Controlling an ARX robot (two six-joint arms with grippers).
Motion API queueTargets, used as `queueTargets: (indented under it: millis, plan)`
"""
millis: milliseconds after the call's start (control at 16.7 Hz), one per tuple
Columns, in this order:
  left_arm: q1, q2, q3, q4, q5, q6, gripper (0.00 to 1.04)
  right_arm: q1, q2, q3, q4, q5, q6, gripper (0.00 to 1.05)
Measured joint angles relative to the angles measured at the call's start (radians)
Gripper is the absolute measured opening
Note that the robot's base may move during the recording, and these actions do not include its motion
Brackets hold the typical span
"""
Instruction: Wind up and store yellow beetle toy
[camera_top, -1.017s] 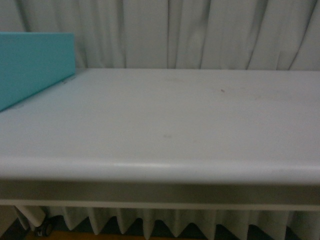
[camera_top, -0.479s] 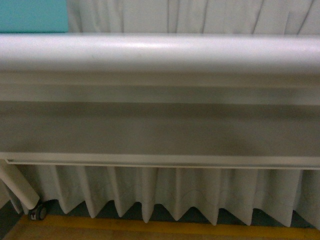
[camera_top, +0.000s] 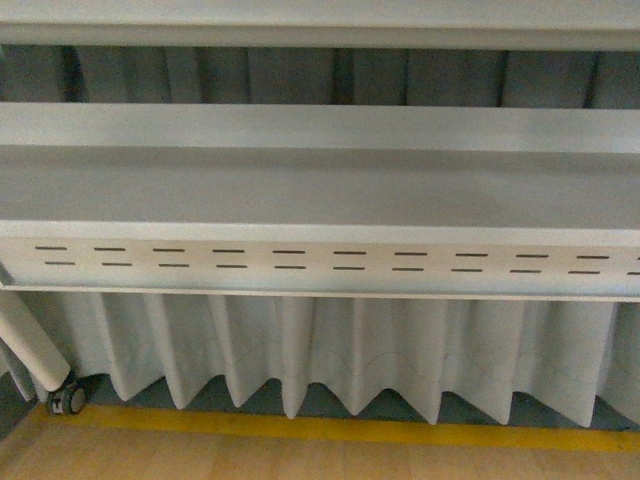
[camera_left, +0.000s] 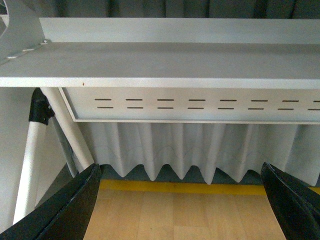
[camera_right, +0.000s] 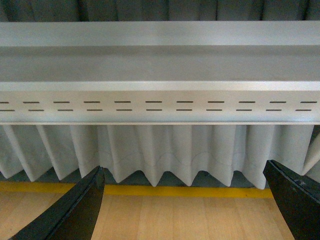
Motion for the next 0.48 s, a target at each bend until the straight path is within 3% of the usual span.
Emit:
queueTargets:
  millis: [479]
  plan:
    - [0.000,0.000,0.000,0.000,0.000,0.000,0.98,0.000,0.000,0.000,0.001,0.000,0.000,0.98]
